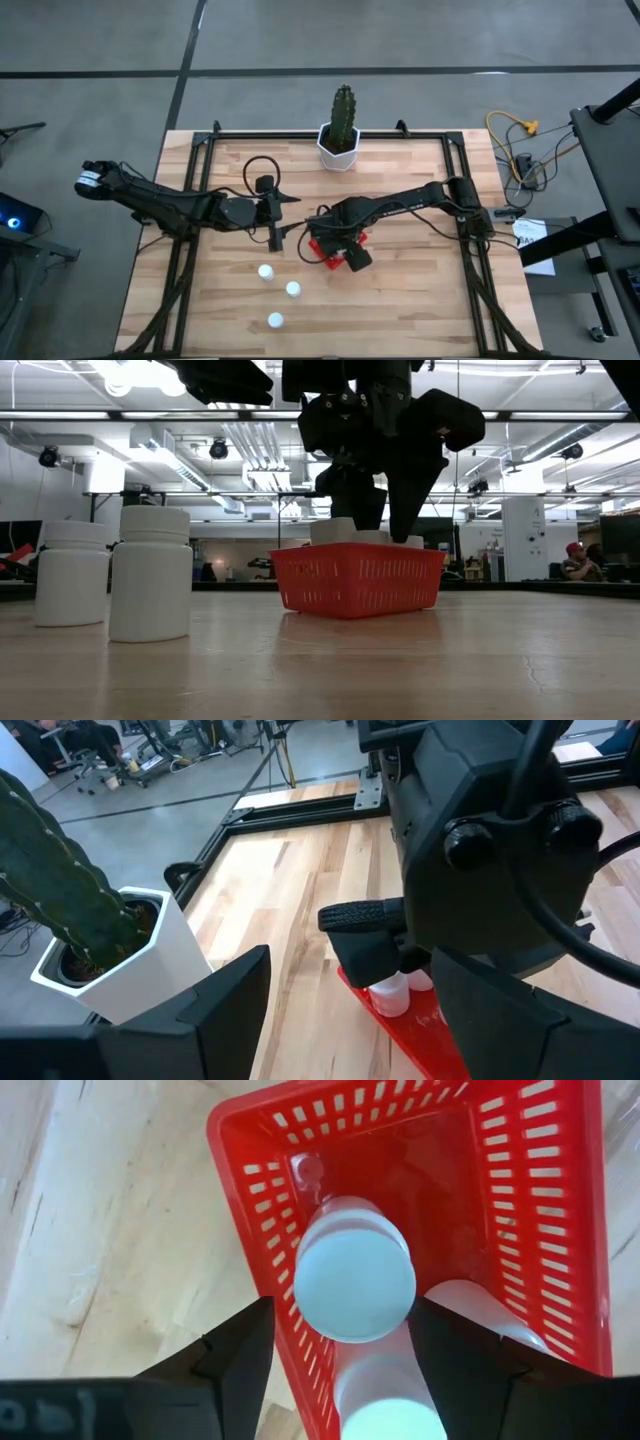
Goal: Pick and place pill bottles into a basket
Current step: Put the white pill bottle into the red bin
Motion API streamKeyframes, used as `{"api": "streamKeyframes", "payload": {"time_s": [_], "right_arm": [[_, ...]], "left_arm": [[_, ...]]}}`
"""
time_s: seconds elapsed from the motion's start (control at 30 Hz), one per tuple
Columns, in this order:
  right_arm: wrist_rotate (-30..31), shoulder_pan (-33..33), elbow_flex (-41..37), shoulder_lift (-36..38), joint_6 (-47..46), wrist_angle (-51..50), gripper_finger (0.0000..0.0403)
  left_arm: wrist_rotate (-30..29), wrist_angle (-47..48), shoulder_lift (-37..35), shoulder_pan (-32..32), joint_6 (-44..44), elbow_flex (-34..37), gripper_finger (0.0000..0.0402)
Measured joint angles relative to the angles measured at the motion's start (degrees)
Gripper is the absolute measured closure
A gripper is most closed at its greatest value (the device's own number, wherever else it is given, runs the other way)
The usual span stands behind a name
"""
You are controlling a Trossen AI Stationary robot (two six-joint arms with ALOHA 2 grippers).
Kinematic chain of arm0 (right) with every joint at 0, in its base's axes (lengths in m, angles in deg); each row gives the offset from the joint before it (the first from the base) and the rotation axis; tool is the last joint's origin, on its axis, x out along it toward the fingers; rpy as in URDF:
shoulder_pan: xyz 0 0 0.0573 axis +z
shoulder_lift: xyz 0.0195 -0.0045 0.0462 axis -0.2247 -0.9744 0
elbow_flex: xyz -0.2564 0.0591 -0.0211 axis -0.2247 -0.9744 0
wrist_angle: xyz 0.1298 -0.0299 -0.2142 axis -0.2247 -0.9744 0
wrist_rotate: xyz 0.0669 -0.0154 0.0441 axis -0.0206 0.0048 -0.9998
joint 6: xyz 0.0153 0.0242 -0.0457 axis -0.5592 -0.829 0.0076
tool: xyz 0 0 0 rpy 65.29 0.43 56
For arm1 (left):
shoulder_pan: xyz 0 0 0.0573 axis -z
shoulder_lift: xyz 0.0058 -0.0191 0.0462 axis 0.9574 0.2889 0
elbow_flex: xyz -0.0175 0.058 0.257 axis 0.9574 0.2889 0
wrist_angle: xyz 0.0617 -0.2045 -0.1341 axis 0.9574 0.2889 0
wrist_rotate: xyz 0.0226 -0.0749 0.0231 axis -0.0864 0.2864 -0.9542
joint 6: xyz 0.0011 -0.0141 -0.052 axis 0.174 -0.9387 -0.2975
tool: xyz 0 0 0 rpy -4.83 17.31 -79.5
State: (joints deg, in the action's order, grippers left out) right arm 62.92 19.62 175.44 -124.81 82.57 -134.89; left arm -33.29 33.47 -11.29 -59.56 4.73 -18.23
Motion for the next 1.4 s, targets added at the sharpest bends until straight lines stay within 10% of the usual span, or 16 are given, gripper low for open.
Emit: {"api": "streamKeyframes", "payload": {"time_s": [0.8, 1.4], "right_arm": [[1.5, -0.1, 0.0, 6.5, 0.4, 3.9, 0.0179], [-8.0, 2.3, -2.0, 3.8, 2.4, 11.6, 0.0179]], "left_arm": [[0.0, 0.4, 0.0, 0.0, 0.0, 0.0, 0.0143], [0.0, 0.7, 0.0, 0.0, 0.0, 0.0, 0.0143]]}}
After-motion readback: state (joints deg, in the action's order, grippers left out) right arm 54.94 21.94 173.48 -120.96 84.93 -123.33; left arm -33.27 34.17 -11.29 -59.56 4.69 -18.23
